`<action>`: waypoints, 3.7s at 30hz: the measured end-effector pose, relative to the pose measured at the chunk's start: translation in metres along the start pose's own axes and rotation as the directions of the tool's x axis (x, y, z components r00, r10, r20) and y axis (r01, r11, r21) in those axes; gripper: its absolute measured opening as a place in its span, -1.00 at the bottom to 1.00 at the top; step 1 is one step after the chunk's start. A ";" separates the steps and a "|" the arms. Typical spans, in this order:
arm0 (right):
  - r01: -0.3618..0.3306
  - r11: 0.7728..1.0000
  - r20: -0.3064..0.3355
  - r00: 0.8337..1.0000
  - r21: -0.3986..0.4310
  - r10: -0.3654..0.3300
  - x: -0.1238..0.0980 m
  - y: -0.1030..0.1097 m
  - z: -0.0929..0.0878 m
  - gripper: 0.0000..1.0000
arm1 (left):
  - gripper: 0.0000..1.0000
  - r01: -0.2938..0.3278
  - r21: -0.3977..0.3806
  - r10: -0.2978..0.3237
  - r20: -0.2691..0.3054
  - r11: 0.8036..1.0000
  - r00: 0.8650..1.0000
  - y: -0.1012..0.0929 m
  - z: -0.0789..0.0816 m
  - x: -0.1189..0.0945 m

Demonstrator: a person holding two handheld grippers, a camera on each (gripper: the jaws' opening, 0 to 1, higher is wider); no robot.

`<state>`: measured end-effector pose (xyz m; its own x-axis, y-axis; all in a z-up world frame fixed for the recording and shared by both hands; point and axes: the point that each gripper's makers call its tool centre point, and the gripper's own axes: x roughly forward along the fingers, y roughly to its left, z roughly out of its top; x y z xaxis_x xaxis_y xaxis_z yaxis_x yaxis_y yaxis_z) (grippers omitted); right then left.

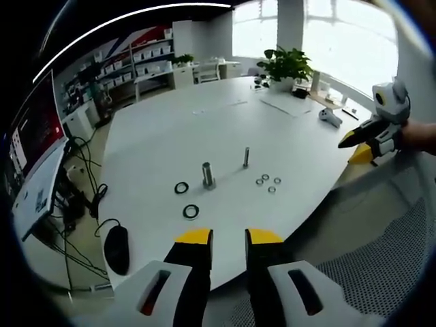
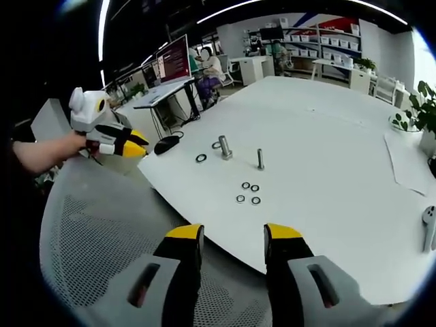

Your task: Place the washer onto the threaded stud by aligning its center hole with the stud, sliding it down to the base, and recovering from edge contact or off-axis alignment until the washer reaches the visible bottom stop.

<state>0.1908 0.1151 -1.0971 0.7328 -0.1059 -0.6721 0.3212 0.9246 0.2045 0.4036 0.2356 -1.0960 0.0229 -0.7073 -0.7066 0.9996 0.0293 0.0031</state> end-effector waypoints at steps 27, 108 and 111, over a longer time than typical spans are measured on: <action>0.003 1.000 0.018 1.000 -0.007 -0.002 -0.001 0.000 0.003 -0.24 | -0.68 -0.011 0.026 0.012 -0.032 1.000 0.999 0.001 -0.007 0.000; 0.068 0.997 0.062 0.996 0.038 -0.070 -0.006 -0.018 0.011 -0.24 | -0.60 0.034 -0.102 -0.061 -0.283 0.994 0.957 0.064 -0.018 0.096; 0.070 0.997 0.061 0.996 0.039 -0.073 -0.006 -0.018 0.011 -0.24 | -0.59 0.048 -0.064 -0.066 -0.315 0.997 0.947 0.061 -0.020 0.104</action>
<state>0.1870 0.0950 -1.0895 0.7425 -0.1948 -0.6409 0.3951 0.9000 0.1842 0.4666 0.1783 -1.1833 -0.0497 -0.4490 -0.8921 0.9963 0.0409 -0.0761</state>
